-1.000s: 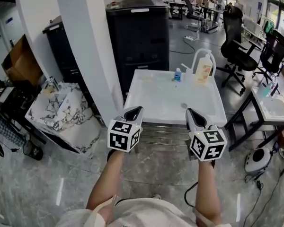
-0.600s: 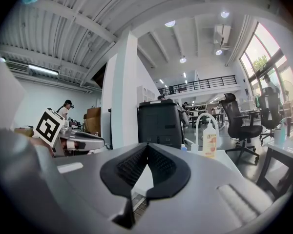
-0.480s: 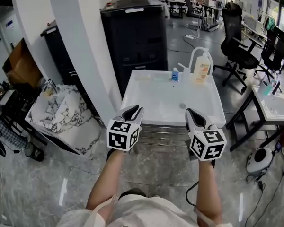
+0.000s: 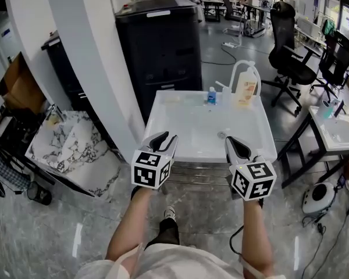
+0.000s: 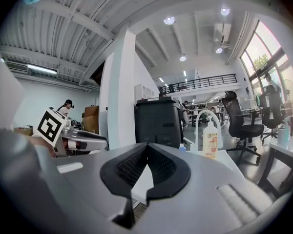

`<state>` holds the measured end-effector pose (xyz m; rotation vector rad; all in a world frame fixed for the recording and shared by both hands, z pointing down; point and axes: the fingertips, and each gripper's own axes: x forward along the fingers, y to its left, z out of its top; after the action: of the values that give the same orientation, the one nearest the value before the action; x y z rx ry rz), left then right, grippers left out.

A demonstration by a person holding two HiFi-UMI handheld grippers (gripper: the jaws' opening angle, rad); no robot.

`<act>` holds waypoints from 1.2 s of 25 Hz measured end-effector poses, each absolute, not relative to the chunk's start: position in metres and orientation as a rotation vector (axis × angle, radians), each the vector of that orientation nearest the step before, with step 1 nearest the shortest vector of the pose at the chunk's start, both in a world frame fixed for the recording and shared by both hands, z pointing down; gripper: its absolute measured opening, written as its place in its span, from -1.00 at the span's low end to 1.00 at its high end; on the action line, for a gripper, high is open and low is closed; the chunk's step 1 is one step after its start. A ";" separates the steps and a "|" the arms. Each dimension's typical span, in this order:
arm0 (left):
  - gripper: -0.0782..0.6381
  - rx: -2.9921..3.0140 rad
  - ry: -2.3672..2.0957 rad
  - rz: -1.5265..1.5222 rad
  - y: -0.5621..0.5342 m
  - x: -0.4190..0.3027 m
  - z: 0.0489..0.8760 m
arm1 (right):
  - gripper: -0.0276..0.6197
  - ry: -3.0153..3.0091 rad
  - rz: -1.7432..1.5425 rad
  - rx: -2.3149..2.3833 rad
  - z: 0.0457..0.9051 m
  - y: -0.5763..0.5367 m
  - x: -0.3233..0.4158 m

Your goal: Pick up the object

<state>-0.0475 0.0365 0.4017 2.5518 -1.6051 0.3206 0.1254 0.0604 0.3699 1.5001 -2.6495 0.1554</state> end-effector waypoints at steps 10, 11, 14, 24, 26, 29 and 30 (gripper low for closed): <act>-0.40 2.585 -1.546 0.334 -0.042 -0.053 0.415 | -0.91 -2.603 0.151 1.536 0.378 -0.012 0.115; -0.39 2.587 -1.539 0.337 -0.051 -0.055 0.417 | -0.91 -2.597 0.152 1.541 0.379 -0.020 0.114; -0.38 2.592 -1.519 0.342 -0.077 -0.062 0.420 | -0.91 -2.580 0.159 1.554 0.380 -0.045 0.107; -0.35 2.601 -1.466 0.313 -0.162 -0.096 0.417 | -0.91 -2.523 0.161 1.611 0.371 -0.123 0.080; -0.31 2.601 -1.449 0.307 -0.176 -0.102 0.418 | -0.91 -2.518 0.168 1.627 0.368 -0.136 0.075; -0.29 2.611 -1.428 0.304 -0.196 -0.109 0.418 | -0.91 -2.504 0.161 1.647 0.364 -0.153 0.068; -0.29 2.615 -1.423 0.305 -0.202 -0.112 0.417 | -0.91 -2.499 0.158 1.652 0.363 -0.158 0.066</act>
<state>-0.1122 -0.2019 0.4173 2.6155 -1.4226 0.3049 0.0658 -0.1582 0.3629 1.6524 -2.4989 0.1578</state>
